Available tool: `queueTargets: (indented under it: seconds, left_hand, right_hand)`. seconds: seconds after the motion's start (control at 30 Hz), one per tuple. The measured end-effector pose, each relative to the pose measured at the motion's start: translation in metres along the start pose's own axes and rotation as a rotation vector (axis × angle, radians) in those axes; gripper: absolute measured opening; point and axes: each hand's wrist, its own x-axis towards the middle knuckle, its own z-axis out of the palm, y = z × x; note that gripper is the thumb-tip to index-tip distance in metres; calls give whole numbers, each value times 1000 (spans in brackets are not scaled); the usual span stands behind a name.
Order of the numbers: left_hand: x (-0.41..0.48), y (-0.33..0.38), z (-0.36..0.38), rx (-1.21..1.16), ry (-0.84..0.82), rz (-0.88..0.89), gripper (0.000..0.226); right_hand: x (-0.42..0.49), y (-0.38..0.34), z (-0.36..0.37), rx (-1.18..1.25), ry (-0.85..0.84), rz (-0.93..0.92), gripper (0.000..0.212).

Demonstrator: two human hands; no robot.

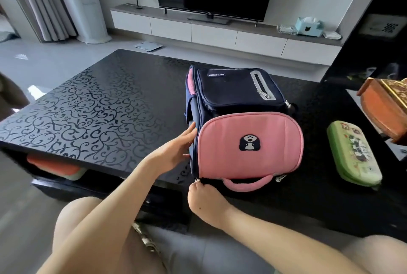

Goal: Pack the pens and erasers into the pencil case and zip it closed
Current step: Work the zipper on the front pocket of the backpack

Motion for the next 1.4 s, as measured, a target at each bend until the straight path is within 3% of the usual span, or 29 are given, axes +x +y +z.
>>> queueTargets:
  seconds: [0.07, 0.17, 0.23, 0.3, 0.37, 0.43, 0.5, 0.57, 0.63, 0.77, 0.87, 0.93, 1.0, 1.07, 1.1, 1.17, 1.27, 1.33, 1.4]
  left_hand:
    - [6, -6, -2, 69, 41, 14, 82]
    - [11, -15, -11, 99, 97, 31, 87]
    - [8, -21, -14, 141, 89, 15, 94]
    - [1, -24, -7, 225, 98, 31, 98]
    - [-7, -23, 5, 324, 156, 86, 86]
    - [-13, -18, 14, 438, 224, 181, 58]
    - [-13, -11, 20, 569, 305, 247, 28]
    - [-7, 0, 22, 745, 466, 290, 10]
    - [4, 17, 22, 806, 630, 345, 24]
    - [32, 59, 19, 677, 786, 341, 32]
    - [49, 70, 19, 648, 812, 304, 33]
    - [51, 68, 21, 746, 824, 261, 34]
    - [51, 60, 22, 827, 831, 236, 32]
    - [49, 52, 24, 890, 830, 218, 31]
    - [49, 49, 26, 920, 825, 215, 30]
    - [50, 42, 32, 953, 814, 213, 33]
    - [52, 34, 41, 952, 855, 198, 45]
    - [53, 29, 47, 919, 891, 178, 53]
    - [53, 25, 52, 883, 908, 176, 58]
  right_hand:
    - [-3, 3, -12, 121, 188, 75, 26]
    - [-25, 30, -44, 324, 622, 239, 33]
    - [-43, 70, -65, 290, 698, 378, 49]
    - [-57, 116, -72, 262, 524, 520, 74]
    - [-69, 151, -71, 260, 260, 581, 79]
    - [-81, 164, -67, 377, 111, 544, 57]
    - [-97, 161, -67, 654, 132, 498, 37]
    - [-110, 148, -68, 828, 81, 404, 32]
    - [-119, 134, -58, 884, -52, 267, 38]
    - [-118, 93, -13, 877, -366, 96, 74]
    - [-106, 67, 15, 736, -353, 29, 87]
    - [-102, 72, 16, 833, -322, 75, 78]
    - [-105, 94, 11, 1124, -238, 265, 61]
    - [-115, 124, 12, 1362, 50, 545, 35]
    - [-122, 141, 20, 1318, 206, 721, 27]
    - [-139, 176, 44, 942, 319, 1052, 39]
    - [-164, 217, 86, 529, 8, 1400, 77]
    - [-176, 233, 105, 495, -218, 1521, 96]
    - [-184, 244, 122, 542, -318, 1584, 108]
